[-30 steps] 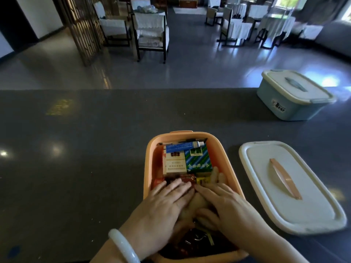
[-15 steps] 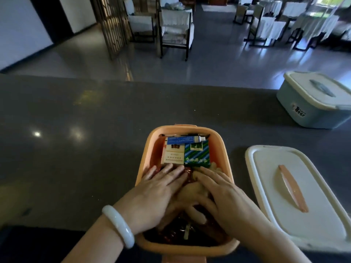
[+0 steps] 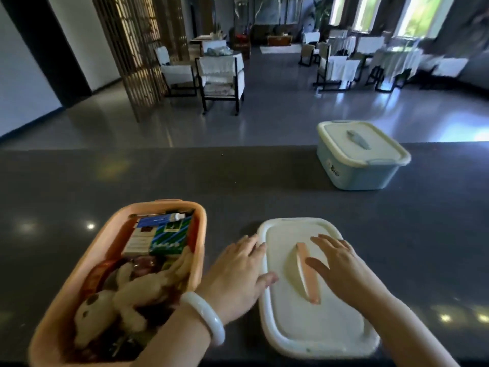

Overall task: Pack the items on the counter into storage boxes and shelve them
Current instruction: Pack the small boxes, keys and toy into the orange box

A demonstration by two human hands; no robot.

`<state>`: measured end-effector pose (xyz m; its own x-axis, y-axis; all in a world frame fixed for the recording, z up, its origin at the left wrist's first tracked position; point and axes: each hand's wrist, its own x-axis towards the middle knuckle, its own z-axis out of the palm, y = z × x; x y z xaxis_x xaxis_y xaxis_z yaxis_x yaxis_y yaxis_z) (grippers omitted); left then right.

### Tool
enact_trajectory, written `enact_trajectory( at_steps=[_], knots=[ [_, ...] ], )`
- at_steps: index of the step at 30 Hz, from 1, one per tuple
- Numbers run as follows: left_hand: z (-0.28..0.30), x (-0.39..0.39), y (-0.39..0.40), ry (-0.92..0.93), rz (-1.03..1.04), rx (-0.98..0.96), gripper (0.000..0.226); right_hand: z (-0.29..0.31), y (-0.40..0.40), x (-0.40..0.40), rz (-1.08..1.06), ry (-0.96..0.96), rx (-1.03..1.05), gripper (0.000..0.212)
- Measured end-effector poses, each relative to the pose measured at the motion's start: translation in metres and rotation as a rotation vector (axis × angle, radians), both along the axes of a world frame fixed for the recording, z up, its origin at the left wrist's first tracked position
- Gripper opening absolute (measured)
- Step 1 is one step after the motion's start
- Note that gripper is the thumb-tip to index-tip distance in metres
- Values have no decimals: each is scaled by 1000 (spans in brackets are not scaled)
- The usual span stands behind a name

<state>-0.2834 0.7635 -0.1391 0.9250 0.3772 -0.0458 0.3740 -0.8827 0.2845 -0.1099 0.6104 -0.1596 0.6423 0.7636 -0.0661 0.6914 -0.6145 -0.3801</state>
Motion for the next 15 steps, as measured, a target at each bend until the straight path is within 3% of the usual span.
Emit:
enact_trajectory(
  at_steps=[3,5,10,15],
  knots=[
    [-27,38,-24,74,101,-97,65,-31,-31,36,-180,9,-71,61],
    [-45,50,-30,139,254,-48,59,-50,-46,51,-280,44,-122,55],
    [-77,54,-30,232,440,22,56,-87,-66,59,-294,77,-146,61],
    [-84,50,-28,129,531,-153,50,-97,-58,43,-352,82,117,52]
  ],
)
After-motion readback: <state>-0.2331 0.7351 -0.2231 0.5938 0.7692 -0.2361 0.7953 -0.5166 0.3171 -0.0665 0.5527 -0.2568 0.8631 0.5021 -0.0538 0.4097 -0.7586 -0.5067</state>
